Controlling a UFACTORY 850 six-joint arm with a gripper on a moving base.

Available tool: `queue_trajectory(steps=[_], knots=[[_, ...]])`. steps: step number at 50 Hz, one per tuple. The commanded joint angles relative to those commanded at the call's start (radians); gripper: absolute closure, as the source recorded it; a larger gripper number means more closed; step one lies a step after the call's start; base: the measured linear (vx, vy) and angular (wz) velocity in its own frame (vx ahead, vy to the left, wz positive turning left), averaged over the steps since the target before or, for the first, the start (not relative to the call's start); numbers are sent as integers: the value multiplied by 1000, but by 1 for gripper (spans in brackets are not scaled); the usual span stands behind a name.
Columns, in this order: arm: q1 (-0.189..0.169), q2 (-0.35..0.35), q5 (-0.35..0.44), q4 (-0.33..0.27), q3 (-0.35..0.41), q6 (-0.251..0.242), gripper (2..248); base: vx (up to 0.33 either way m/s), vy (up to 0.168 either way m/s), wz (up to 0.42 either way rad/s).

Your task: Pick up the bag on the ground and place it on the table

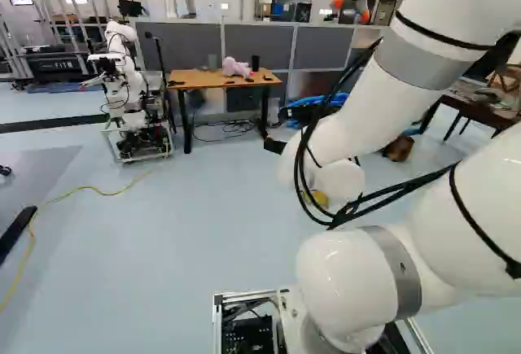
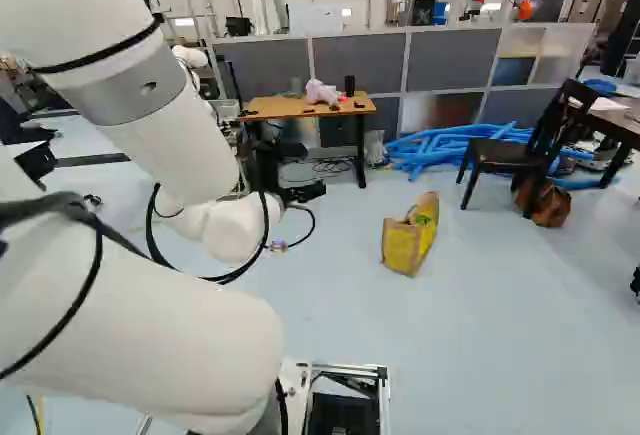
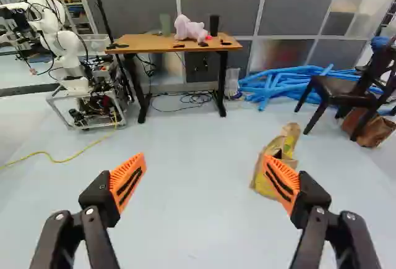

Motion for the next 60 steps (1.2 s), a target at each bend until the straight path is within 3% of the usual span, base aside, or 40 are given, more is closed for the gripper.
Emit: queue_trajectory(steps=[26, 60], knots=[[0, 0, 0, 0, 0, 0, 3, 44, -1, -10], [0, 0, 0, 0, 0, 0, 3, 132, -56, -296]])
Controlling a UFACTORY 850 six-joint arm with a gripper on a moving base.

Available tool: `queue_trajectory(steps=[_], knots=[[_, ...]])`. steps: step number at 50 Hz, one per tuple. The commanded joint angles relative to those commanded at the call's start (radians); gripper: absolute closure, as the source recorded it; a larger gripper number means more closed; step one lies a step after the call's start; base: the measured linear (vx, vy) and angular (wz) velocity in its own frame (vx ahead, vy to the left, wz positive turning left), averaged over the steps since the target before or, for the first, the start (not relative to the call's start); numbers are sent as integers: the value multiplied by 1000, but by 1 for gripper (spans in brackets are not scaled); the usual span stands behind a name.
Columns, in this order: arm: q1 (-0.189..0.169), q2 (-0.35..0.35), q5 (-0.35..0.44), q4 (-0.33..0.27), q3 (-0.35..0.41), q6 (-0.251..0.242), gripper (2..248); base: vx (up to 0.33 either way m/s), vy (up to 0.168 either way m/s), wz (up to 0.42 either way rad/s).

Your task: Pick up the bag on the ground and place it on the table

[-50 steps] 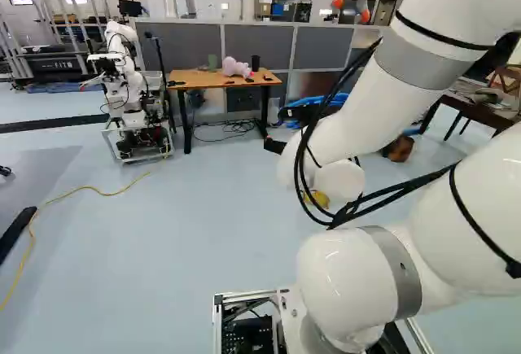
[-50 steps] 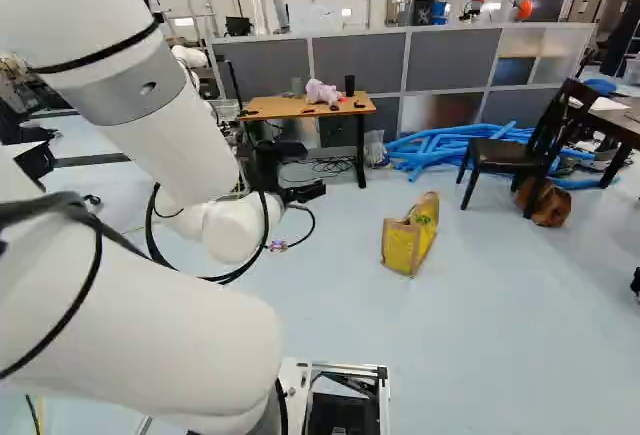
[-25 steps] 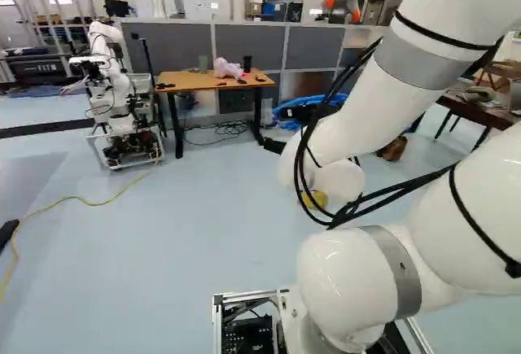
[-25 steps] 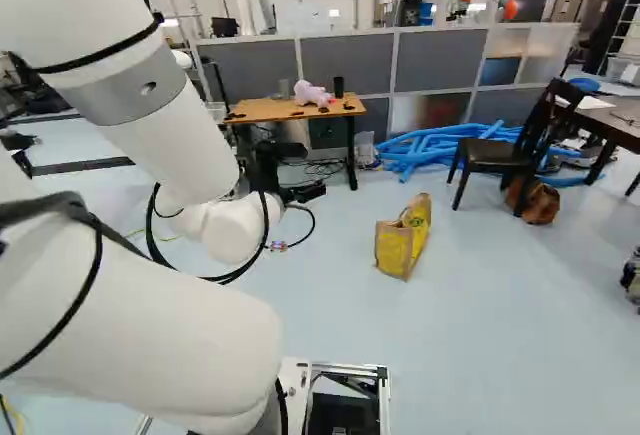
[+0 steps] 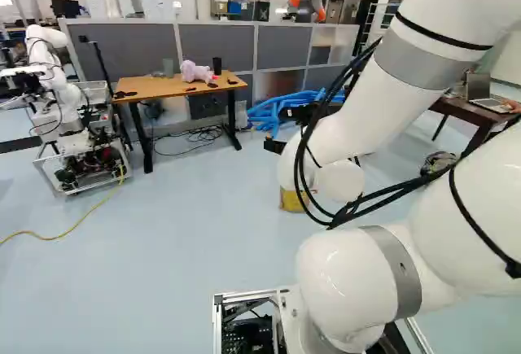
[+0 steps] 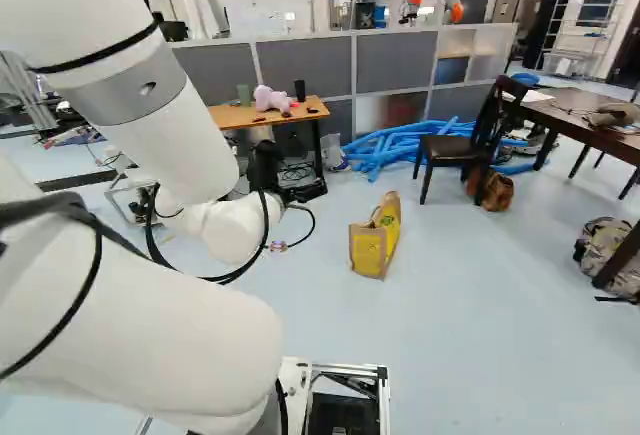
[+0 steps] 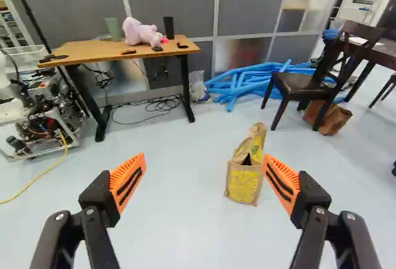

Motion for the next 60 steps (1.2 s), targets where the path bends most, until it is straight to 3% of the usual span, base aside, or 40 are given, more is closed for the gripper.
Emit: queue_trajectory(steps=[44, 60], knots=[[0, 0, 0, 0, 0, 0, 3, 144, -53, -280], [0, 0, 0, 0, 0, 0, 3, 124, -5, -36]])
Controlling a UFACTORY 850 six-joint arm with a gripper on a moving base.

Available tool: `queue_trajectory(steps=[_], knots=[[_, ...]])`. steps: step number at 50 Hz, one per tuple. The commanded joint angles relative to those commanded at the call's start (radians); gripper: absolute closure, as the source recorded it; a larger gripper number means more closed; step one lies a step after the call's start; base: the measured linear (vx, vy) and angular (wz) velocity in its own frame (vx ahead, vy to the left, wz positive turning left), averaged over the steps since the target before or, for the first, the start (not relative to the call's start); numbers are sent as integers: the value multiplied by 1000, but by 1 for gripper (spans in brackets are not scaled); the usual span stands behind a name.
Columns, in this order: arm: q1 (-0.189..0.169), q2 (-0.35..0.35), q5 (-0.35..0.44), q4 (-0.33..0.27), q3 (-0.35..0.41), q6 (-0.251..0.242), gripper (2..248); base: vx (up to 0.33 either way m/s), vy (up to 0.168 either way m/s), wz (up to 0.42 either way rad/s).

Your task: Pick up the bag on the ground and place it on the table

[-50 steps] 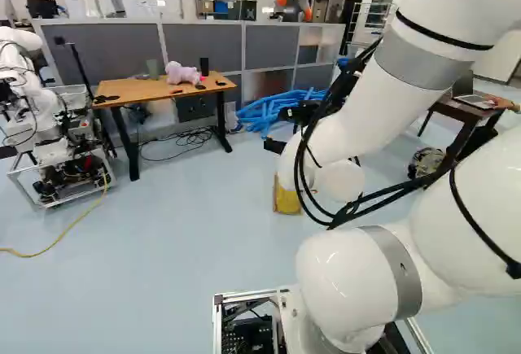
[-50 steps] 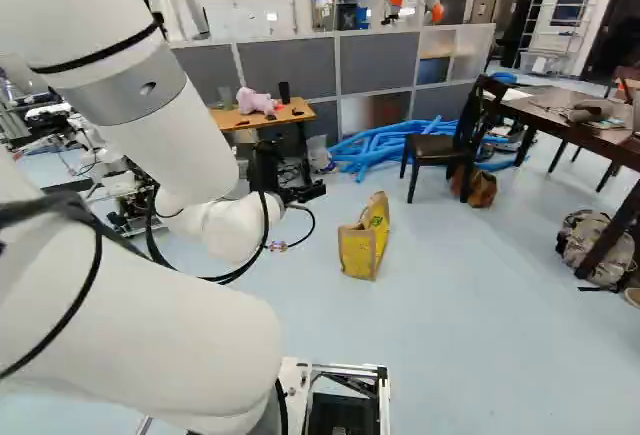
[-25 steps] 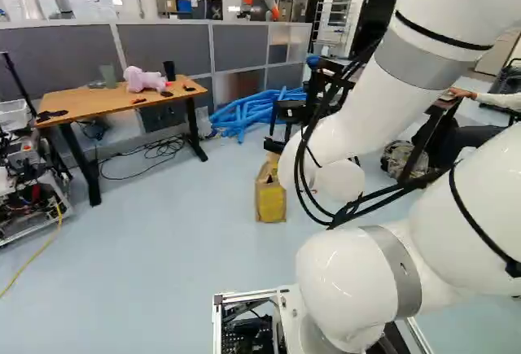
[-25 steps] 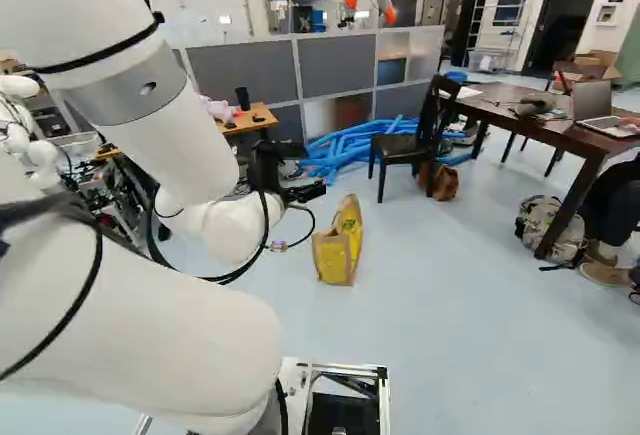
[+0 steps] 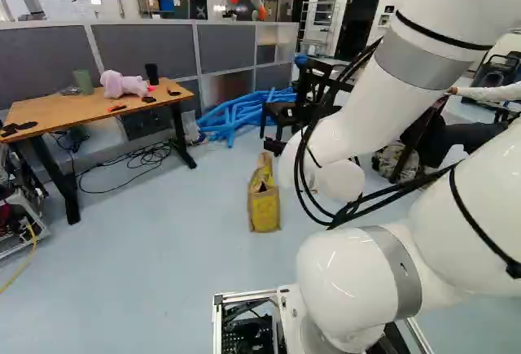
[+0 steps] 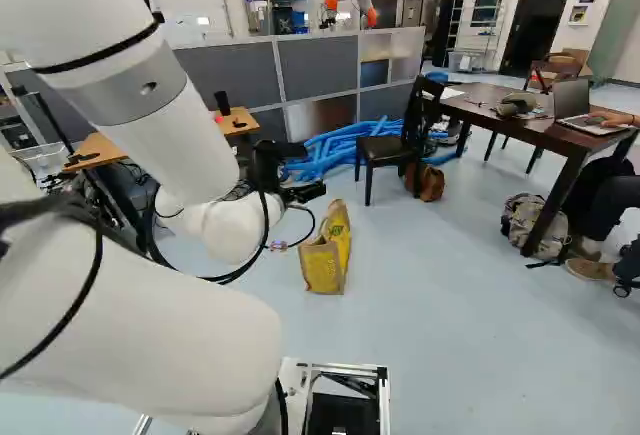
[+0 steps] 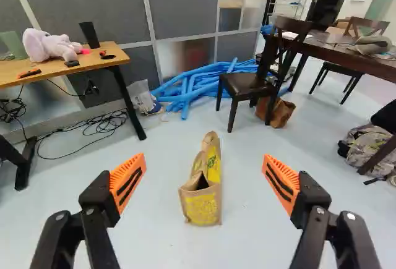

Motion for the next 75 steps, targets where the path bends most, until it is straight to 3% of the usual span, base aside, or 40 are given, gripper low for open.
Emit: queue_trajectory(steps=[75], knots=[[0, 0, 0, 0, 0, 0, 3, 154, 1, -12]])
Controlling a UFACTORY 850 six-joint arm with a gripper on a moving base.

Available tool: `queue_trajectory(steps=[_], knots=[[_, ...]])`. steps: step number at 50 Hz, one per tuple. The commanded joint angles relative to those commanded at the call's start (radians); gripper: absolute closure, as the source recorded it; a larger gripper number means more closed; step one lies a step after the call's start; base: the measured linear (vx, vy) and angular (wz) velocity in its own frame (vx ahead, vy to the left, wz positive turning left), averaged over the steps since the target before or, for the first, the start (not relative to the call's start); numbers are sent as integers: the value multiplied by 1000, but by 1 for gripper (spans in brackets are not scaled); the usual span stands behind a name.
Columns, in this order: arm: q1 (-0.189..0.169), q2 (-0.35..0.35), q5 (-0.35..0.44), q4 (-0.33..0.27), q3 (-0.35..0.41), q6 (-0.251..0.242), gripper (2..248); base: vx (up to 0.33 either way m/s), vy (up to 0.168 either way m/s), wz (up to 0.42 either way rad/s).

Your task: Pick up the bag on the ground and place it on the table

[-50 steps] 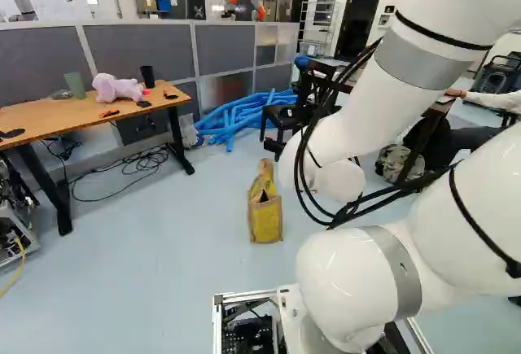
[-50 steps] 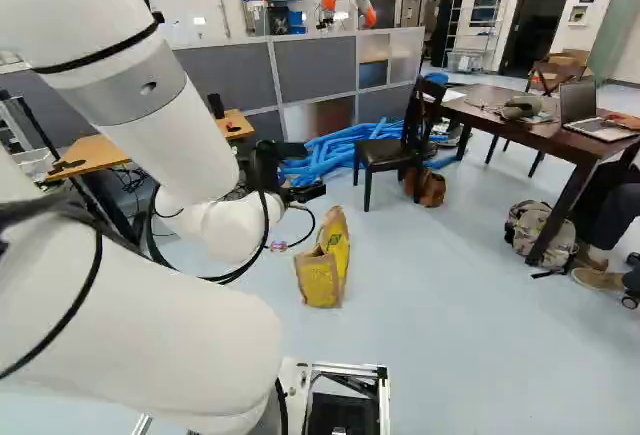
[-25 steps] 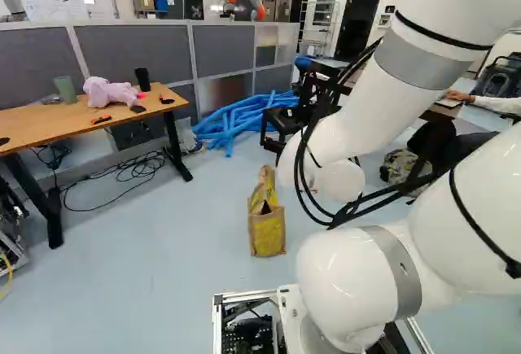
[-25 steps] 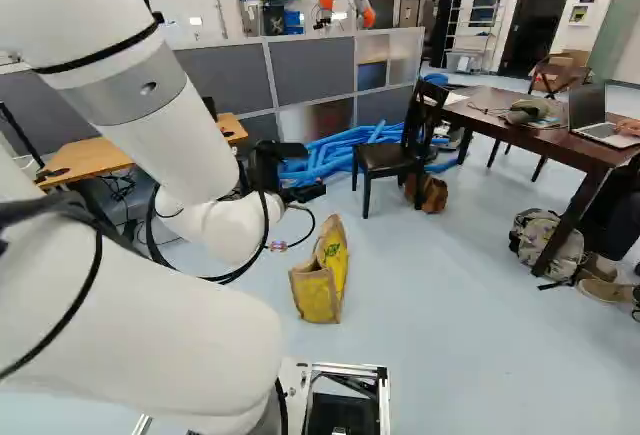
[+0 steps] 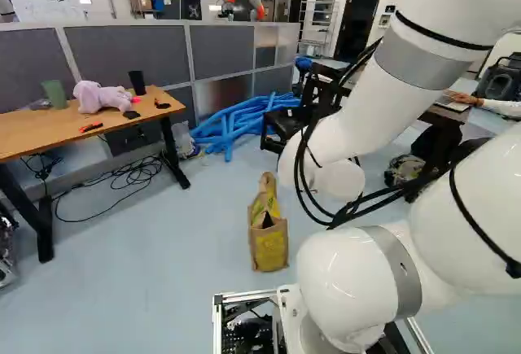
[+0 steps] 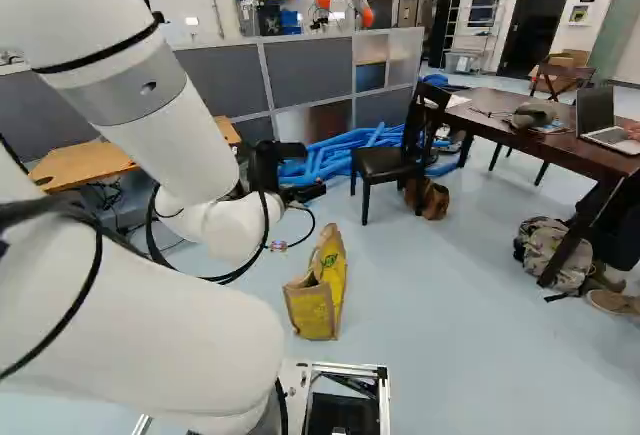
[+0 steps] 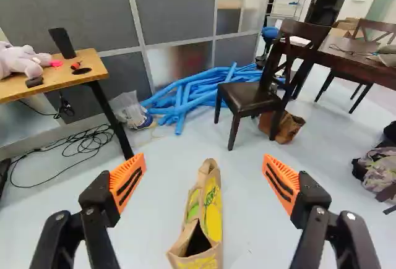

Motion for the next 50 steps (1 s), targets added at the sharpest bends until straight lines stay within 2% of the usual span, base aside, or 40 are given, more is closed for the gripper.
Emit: queue_trajectory(steps=[25, 50], knots=[[0, -70, 0, 0, -60, 0, 3, 18, 0, -1], [0, -168, -10, 0, -150, 0, 3, 0, 0, 0]])
